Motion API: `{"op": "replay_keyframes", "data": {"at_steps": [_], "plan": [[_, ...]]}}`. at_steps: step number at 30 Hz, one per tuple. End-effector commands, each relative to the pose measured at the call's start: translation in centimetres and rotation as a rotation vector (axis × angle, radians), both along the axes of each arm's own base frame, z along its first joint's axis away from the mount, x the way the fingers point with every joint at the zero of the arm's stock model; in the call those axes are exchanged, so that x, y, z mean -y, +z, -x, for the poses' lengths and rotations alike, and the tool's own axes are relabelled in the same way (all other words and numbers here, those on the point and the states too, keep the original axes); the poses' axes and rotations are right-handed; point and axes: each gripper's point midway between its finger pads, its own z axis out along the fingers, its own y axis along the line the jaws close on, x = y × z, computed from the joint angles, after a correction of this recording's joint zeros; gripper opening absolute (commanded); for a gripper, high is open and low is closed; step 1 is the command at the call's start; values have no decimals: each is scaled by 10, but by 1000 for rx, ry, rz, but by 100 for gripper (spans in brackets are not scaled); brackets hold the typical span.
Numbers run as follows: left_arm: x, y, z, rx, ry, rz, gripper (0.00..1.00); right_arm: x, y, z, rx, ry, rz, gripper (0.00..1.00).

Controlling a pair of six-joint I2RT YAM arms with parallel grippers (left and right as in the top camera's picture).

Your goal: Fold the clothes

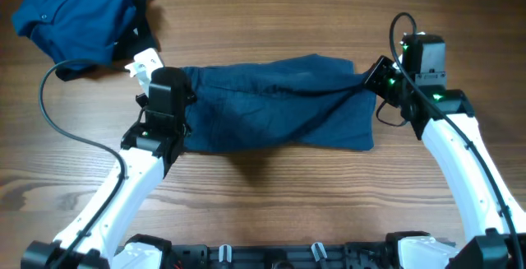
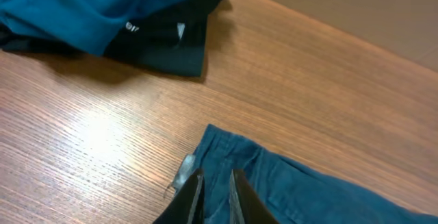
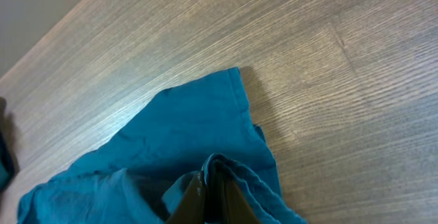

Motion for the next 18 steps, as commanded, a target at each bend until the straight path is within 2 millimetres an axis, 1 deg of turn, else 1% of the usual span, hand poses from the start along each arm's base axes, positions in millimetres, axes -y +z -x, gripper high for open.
{"op": "replay_keyframes", "data": {"at_steps": [1,3,7,9,13,17,18], "plan": [[-6,1,-6,0,27,-29,24,-9,-17,-10,-29,13,17,4],[-5,0,-6,-2,21,-26,29,-13,-26,-15,-36,21,18,4],[-4,0,-6,-5,15,-27,33,-14,-40,-22,-51,20,17,4],[0,-2,-5,-15,-8,-12,34,-14,-44,-25,-52,17,22,5],[8,-7,-5,-34,-49,16,37,-2,-42,-30,-32,-24,76,4],[9,-8,-4,-38,-51,17,38,-1,-42,-31,-25,-25,82,4],[10,-9,-4,-43,-57,20,38,-1,-44,-33,-26,-25,83,9]]}}
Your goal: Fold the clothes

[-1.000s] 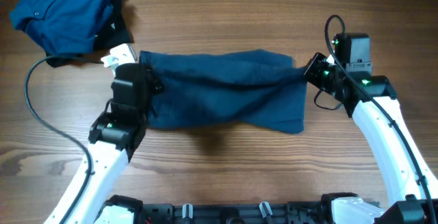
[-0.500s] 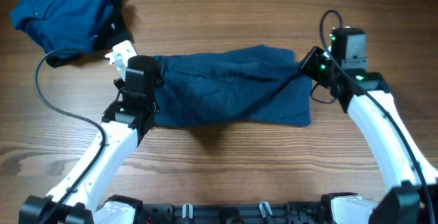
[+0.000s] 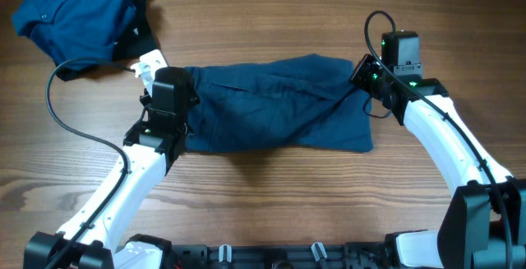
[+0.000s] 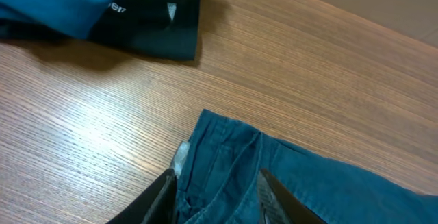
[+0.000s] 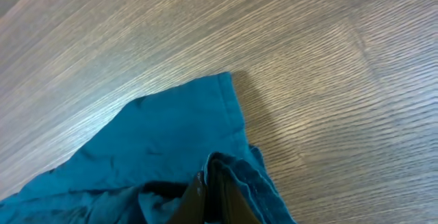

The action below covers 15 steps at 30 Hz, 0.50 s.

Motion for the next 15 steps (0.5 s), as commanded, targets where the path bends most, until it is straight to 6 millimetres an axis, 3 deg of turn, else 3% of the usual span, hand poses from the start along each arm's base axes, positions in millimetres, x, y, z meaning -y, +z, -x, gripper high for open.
{"op": "replay_keyframes", "data": {"at_steps": [1,4,5,9,11,15], "plan": [[4,3,-4,-3,-26,15,39,5,-2,-8,9,-22,30,23],[14,-1,-2,-23,-80,39,44,5,-12,-4,-25,5,54,91],[20,-2,-2,-34,-131,28,47,6,-13,-2,-35,13,62,99],[34,-2,-3,-56,-299,-62,58,7,-17,10,-81,27,75,99],[37,-1,-4,-57,-358,-109,55,7,-16,15,-97,29,75,100],[45,-4,-5,-60,-457,-27,62,4,-13,22,-109,71,79,100]]}}
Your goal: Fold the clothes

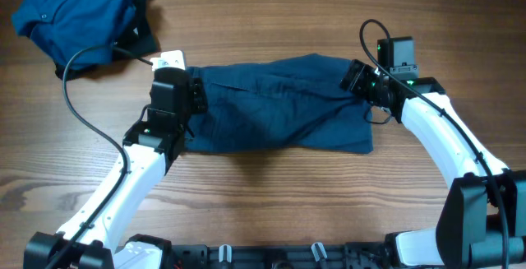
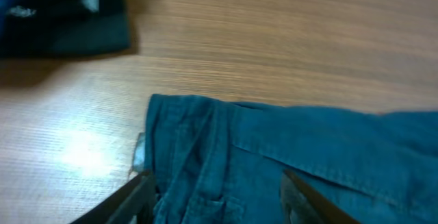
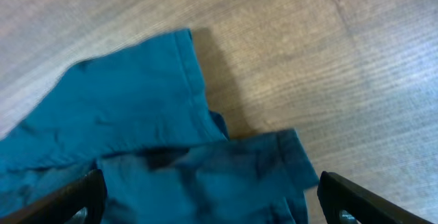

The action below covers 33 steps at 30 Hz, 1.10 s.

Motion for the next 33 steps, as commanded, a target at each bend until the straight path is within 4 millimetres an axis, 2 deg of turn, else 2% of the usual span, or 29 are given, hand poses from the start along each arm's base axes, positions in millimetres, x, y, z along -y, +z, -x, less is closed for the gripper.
{"op": "replay_keyframes", "data": {"at_steps": [1,6,9,18,28,33], "plan": [[11,4,-8,-5,-159,54,63,-3,15,-3,38,62,19,99],[-2,-16,-20,-69,-202,120,63,-6,15,-1,35,90,14,100],[-8,-31,-31,-117,-219,98,63,-6,15,-1,34,90,14,100],[8,-54,-46,-204,-277,120,61,-6,15,-1,32,90,15,100],[7,-72,-41,-260,-273,125,45,-6,14,0,26,90,14,100],[7,-88,-34,-311,-269,129,42,-6,14,2,20,90,14,100]]}}
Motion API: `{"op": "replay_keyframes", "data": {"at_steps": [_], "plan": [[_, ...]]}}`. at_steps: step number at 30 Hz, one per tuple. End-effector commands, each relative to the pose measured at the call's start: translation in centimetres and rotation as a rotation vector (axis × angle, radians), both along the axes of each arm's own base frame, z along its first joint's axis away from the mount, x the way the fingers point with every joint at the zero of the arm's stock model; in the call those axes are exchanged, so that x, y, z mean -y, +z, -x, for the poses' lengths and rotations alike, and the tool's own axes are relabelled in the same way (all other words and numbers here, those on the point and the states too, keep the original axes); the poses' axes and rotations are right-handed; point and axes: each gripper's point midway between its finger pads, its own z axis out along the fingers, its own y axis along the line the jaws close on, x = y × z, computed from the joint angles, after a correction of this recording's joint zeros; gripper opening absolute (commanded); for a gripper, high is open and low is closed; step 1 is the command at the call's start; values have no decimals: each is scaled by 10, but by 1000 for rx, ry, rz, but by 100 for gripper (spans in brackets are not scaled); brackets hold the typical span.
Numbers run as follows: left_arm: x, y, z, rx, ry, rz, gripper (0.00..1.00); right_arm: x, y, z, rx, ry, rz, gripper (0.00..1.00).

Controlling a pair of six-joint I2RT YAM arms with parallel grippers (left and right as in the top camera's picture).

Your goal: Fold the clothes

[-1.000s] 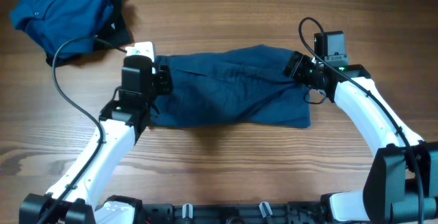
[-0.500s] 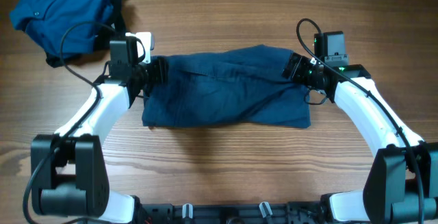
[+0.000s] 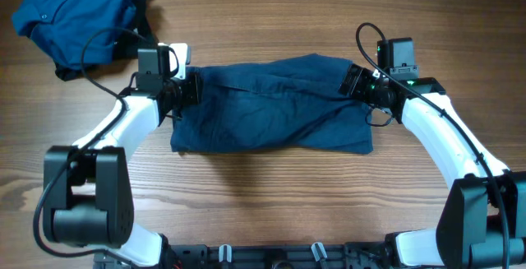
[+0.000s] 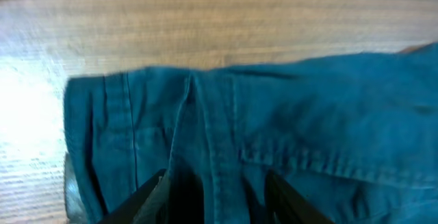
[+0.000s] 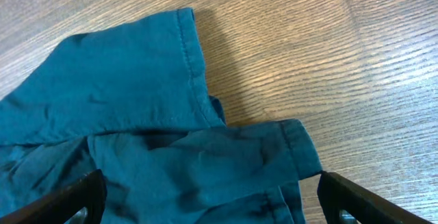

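Observation:
A dark blue garment (image 3: pixel 271 104) lies folded lengthwise as a long strip across the middle of the table. My left gripper (image 3: pixel 191 88) is at its left end, open, with its fingers (image 4: pixel 164 195) low over the seamed edge of the garment (image 4: pixel 226 121). Over the right end my right gripper (image 3: pixel 350 81) stands wide open, its fingers (image 5: pixel 72 198) spread to either side of the layered cloth corners (image 5: pixel 205 148). Neither gripper holds the cloth.
A heap of other blue and black clothes (image 3: pixel 74 14) lies at the far left corner of the table. Bare wooden tabletop (image 3: pixel 271 187) shows in front of the garment and to the right of it (image 5: pixel 356 59).
My left arm has swung out to the left, and its gripper now points along the garment from the left end, closer to the cloth. The right gripper stays open in nearly the same spot.
Both grippers were shut on the two ends of the garment. Then the left one was open while the right stayed shut. After that both were open and the garment lay flat; now the left gripper sits low over the left edge.

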Motion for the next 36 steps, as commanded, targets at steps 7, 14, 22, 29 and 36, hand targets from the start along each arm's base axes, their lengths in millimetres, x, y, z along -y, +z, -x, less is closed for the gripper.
{"op": "replay_keyframes", "data": {"at_steps": [7,14,22,29,36], "plan": [[5,-5,-3,-10,-26,7,15,-3,15,-4,38,18,-4,99],[5,15,-11,26,0,26,4,-2,16,-6,46,16,-2,82],[5,59,-17,112,-1,31,4,-3,19,-9,59,14,-7,41],[5,55,-13,90,-1,29,4,20,11,4,-3,-70,64,83],[5,55,-13,89,-1,29,4,43,4,10,-34,-130,60,86]]}}
